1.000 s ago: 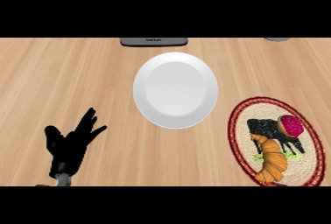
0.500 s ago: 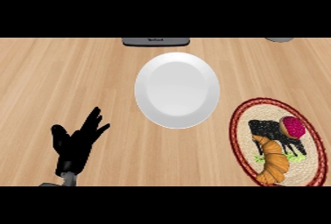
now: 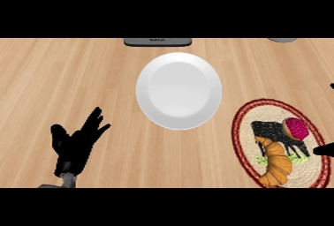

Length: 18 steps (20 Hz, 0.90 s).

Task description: Pick the cupcake from the placemat and place it in the plate

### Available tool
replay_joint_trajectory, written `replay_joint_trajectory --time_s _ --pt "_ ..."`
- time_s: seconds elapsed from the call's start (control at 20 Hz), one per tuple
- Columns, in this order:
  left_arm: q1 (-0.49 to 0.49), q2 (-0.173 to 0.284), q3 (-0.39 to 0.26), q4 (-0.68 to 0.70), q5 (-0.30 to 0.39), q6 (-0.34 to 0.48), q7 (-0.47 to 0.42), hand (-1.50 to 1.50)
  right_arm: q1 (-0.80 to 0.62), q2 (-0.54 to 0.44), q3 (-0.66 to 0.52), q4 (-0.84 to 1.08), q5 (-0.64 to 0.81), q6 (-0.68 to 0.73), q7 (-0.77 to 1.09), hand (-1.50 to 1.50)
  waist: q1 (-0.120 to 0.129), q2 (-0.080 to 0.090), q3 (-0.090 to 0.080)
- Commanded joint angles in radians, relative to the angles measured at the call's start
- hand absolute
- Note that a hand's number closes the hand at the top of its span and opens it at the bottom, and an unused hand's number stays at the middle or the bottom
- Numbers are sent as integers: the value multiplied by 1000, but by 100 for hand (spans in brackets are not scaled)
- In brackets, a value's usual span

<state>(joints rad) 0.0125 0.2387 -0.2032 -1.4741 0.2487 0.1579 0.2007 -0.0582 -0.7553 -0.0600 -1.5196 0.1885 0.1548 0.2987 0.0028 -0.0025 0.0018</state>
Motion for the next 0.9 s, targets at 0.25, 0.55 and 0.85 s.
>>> replay_joint_trajectory --time_s 0.25,0.55,0.85 --pt "35 -43 35 92 -48 -45 -74 0 -23 110 -9 24 95 50 5 -150 0 3 -2" --pt "27 -77 42 87 -68 -32 -74 0 -1 152 24 3 228 19 54 -150 -2 2 -2" --pt "-14 -107 36 74 -102 -5 1 0 -51 174 2 143 302 7 -14 -150 -2 3 -2"
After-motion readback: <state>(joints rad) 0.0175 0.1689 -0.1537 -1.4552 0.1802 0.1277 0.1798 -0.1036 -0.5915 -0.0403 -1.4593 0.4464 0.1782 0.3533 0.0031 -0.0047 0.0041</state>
